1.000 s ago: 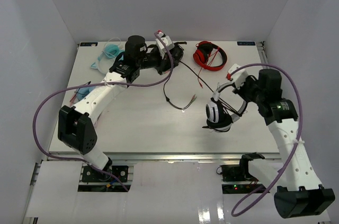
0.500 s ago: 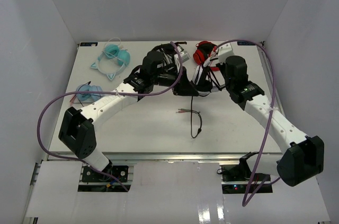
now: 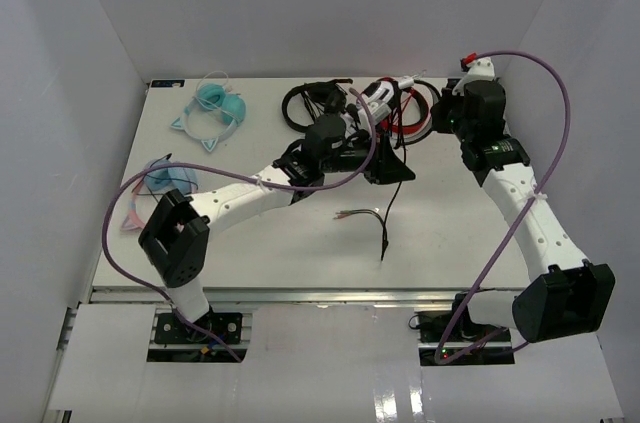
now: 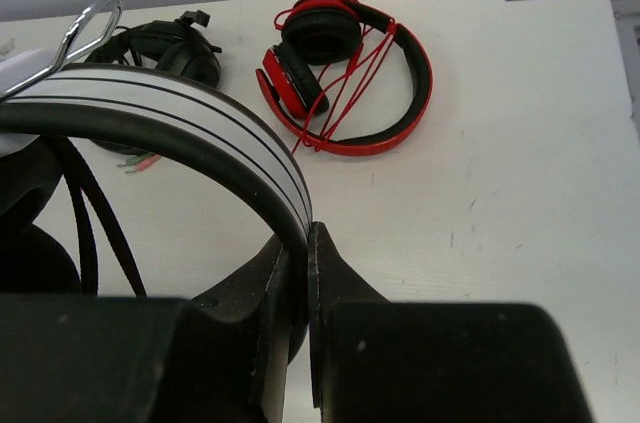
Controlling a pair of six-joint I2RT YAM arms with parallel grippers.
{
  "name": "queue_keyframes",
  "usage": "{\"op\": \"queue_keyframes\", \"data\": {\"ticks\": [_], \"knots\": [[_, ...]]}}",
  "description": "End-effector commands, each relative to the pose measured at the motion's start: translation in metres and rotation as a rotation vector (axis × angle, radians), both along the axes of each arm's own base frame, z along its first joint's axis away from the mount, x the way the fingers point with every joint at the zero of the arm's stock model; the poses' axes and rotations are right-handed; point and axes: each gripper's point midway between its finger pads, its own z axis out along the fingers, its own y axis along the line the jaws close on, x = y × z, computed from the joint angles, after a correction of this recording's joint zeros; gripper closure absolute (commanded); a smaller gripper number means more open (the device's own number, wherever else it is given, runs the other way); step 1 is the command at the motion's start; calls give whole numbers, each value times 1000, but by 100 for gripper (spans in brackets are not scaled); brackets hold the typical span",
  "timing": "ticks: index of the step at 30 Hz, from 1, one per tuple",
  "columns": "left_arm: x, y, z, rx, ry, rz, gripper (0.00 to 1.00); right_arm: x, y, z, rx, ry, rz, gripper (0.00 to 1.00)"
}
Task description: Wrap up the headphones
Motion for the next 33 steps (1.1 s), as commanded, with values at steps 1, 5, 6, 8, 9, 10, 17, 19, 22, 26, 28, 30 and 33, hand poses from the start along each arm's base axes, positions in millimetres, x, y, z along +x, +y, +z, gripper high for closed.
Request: {"op": "queue_keyframes", "data": {"ticks": [1, 5, 6, 8, 9, 10, 17, 19, 22, 26, 28, 30, 33], "knots": [[-30, -8, 3, -12, -170, 90, 45, -24, 17, 89, 244, -178, 99, 92], [-63, 12, -17, -5, -399, 165, 19, -43, 16, 112, 250, -211, 133, 92], [-65, 19, -28, 12, -439, 184, 16, -48, 18, 117, 252, -215, 150, 92], [-64, 29, -45, 33, -503, 216, 13, -57, 19, 126, 252, -227, 170, 92], [-62, 34, -56, 48, -538, 227, 12, -61, 20, 131, 251, -234, 180, 92], [-60, 39, -69, 69, -578, 235, 11, -67, 20, 136, 250, -242, 191, 92], [-32, 53, -152, 255, -793, 297, 3, -89, 29, 143, 290, -231, 283, 92], [-22, 49, -153, 283, -850, 319, 2, -91, 32, 144, 297, -228, 300, 92], [-2, 47, -173, 365, -943, 366, 2, -98, 38, 143, 299, -227, 354, 92], [23, 39, -186, 458, -1091, 375, 2, -109, 48, 146, 284, -242, 450, 92], [41, 38, -188, 497, -1108, 391, 2, -114, 52, 147, 282, -246, 484, 92], [52, 36, -185, 502, -1121, 401, 2, -118, 54, 149, 282, -252, 504, 92], [77, 40, -183, 535, -1142, 425, 2, -127, 58, 151, 286, -256, 542, 92]]}}
